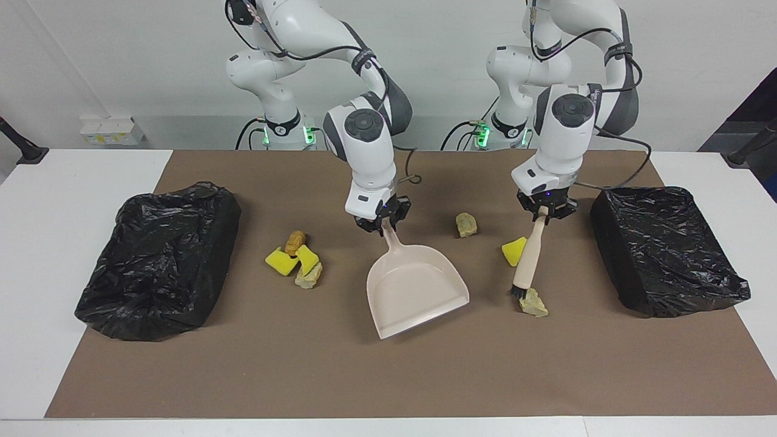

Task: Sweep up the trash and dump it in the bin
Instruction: 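Grasp the brush with the left gripper while the right gripper tilts the dustpan, then sweep the sponge and paper scraps toward the dustpan with the left gripper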

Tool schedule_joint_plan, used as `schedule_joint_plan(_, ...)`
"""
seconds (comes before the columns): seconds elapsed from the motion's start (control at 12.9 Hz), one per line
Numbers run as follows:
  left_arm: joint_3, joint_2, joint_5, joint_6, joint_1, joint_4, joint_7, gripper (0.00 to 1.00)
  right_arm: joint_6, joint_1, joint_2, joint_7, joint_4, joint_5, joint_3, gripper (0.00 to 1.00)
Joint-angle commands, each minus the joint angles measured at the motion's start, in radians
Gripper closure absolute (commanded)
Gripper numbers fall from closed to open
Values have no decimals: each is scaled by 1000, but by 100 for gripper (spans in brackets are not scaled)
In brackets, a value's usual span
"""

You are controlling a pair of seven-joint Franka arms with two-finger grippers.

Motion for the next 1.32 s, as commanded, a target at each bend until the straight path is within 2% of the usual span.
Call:
schedule_joint_plan(0.0,-12,61,18,-2,37,81,98,100,-64,-48,-98,-301,-78,-70,8,100)
schedule_joint_plan(0.31,-12,147,21,23,90,144,108,100,-75,-61,-116,-491,-114,-84,8,100)
schedule_joint_plan(0.47,-14,150,23,38,120,137,184,100,-76,-55,-156,-578,-180,-94,8,100)
schedule_joint_plan(0.7,-14,147,23,63,119,103,257,100,-60,-44,-193,-594,-243,-131,11,100)
schedule_joint_plan(0.93,-14,119,23,67,117,49,267,100,-56,-44,-193,-587,-243,-131,12,100)
schedule_joint_plan(1.24,-23,99,18,26,56,31,273,100,-54,-44,-193,-583,-243,-131,12,100)
